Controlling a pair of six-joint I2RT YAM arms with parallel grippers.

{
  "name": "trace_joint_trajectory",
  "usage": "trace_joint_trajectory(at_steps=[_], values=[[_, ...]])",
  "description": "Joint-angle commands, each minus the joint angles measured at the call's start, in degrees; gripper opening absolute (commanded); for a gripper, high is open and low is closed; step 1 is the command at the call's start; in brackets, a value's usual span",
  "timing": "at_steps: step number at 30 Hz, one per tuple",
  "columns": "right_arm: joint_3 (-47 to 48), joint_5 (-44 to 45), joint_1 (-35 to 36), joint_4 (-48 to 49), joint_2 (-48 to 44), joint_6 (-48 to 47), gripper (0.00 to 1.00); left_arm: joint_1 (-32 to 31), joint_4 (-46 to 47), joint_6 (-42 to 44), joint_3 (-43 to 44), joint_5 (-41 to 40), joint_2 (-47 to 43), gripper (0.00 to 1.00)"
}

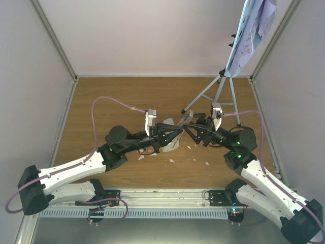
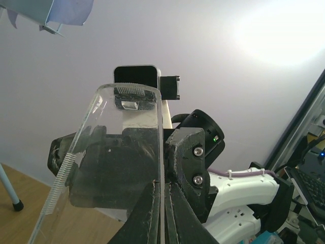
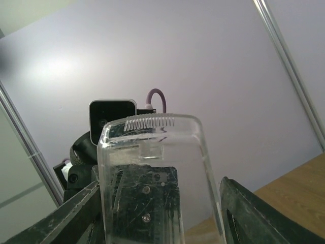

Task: Pack up the instrument practice props

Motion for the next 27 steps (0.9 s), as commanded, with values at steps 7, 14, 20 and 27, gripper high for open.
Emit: trace_joint_trajectory(at_steps=[7, 14, 20, 27], values=[[1.52, 0.99, 0.45, 0.00, -0.27, -1.93, 0.46, 0.00, 5.07, 1.48, -0.35, 0.62, 0.81, 0.00], [1.50, 1.87, 0.45, -1.74, -0.88, -4.92, 0.40, 0.00, 3.85, 1.77, 0.10, -0.20, 1.23, 0.13], [2.08, 7.81, 0.45, -13.35, -4.25, -15.86, 0.40, 0.36, -4.86, 6.15, 0.61, -4.81, -2.80, 0.96], [-1.75, 16.52, 0.58, -23.37, -8.97, -29.40, 0.41, 10.76, -37.72, 16.65, 17.39, 4.96, 2.91, 0.99]])
